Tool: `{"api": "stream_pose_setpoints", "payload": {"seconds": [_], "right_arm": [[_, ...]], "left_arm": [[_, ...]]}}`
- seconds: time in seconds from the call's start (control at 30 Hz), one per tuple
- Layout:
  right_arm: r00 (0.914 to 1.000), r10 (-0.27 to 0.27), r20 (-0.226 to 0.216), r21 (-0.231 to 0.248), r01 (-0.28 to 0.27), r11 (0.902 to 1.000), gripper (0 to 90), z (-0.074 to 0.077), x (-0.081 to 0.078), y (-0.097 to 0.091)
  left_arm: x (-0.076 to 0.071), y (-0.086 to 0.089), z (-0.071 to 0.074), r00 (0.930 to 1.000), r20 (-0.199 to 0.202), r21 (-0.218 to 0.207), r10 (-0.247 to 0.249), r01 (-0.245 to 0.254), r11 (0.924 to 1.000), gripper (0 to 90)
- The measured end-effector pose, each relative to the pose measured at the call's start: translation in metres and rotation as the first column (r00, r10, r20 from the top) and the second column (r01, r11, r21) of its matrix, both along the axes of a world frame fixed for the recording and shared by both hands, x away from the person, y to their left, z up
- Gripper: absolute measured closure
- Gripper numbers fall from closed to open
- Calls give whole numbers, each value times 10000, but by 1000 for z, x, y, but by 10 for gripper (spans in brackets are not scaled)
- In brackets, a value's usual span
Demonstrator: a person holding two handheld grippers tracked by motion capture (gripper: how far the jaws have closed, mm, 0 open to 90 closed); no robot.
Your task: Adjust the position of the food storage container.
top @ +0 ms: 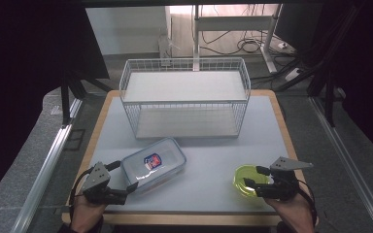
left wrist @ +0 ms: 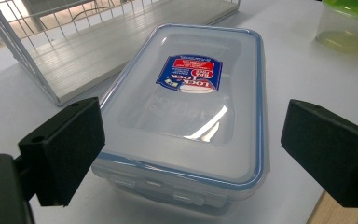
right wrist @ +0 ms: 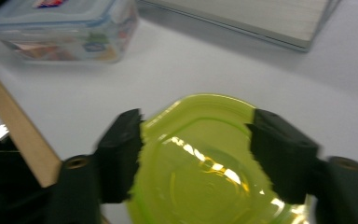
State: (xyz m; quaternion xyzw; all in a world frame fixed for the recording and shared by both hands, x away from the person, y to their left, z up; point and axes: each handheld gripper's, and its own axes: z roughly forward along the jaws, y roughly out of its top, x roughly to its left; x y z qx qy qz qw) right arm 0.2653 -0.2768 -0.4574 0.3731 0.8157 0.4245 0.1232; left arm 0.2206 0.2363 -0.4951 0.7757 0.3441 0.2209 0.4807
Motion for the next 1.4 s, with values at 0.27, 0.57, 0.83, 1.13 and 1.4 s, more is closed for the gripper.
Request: {"api": "stream_pose_setpoints", "payload": {"seconds": [0.27, 0.57, 0.83, 1.13, 1.4], "right_arm": [[9994, 327, -75, -380, -330, 9987, 832, 1, -4, 4], [10000, -77, 28, -295, 78, 9995, 900, 1, -2, 6], [9983, 561, -156, 92, -560, 9984, 900, 3, -7, 16], [9823, 1712, -760, -515, -1753, 9832, 900, -11, -16, 46], [9828, 1428, -1176, -762, -1523, 9854, 900, -17, -12, 39]], "left_arm": [[1, 0, -1, 9999, -101, 75, 135, -134, 9999, 67], [1, 1, 1, 9989, -388, -117, 267, -271, 9996, 82], [1, 2, 0, 9988, -381, -61, 315, -318, 9995, 83], [1, 1, 0, 9988, -409, 9, 279, -279, 9996, 84], [1, 0, -2, 9988, -444, 122, 205, -199, 9997, 85]]}}
